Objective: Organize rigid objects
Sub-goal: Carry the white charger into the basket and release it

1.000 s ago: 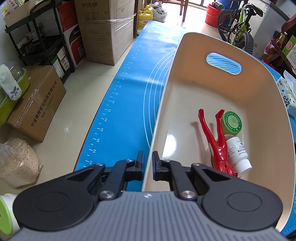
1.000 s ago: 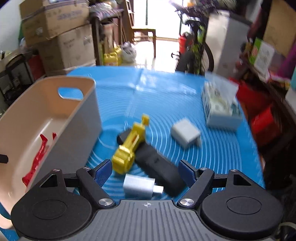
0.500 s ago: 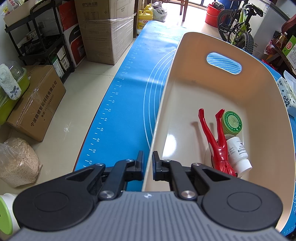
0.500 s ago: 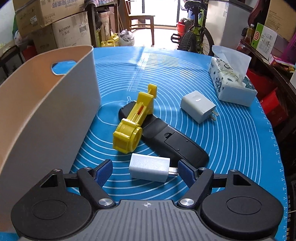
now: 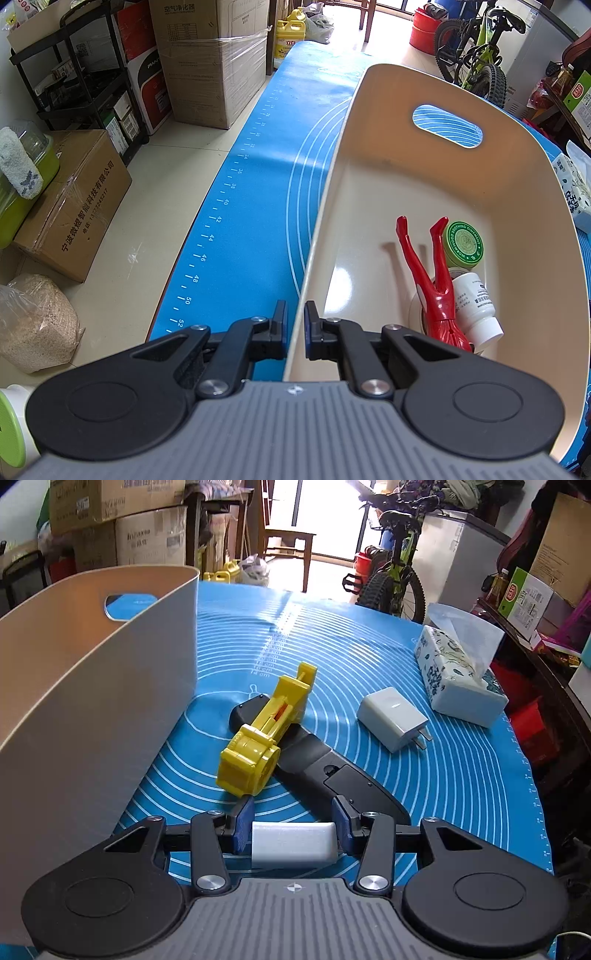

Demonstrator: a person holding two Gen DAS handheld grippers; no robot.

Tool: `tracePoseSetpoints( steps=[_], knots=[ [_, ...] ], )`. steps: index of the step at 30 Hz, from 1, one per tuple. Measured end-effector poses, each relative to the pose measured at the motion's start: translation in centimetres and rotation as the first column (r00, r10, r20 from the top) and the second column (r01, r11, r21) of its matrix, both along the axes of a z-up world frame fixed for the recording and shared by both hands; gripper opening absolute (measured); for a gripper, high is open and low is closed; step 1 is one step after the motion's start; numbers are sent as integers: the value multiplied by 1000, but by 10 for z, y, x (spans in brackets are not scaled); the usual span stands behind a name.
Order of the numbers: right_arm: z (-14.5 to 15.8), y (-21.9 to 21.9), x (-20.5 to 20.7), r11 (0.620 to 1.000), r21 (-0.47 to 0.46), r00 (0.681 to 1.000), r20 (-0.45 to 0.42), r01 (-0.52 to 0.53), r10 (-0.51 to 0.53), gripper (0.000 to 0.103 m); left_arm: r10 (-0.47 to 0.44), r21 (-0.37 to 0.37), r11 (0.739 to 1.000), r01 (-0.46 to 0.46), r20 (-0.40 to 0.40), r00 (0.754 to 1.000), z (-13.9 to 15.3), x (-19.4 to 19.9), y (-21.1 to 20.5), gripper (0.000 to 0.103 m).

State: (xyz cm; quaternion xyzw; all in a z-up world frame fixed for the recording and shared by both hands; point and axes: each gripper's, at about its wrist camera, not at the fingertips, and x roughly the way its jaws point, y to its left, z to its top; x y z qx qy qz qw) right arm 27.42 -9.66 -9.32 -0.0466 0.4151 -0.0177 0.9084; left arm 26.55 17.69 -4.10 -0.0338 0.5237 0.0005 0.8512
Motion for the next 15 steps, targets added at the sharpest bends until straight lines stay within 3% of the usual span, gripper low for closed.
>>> tracePoseSetpoints(
  steps=[15],
  knots=[
    [60, 8, -9, 1000, 11, 987, 161, -21, 19, 51, 0, -1, 1000, 0, 0, 1000, 0, 0, 0, 11]
  ],
)
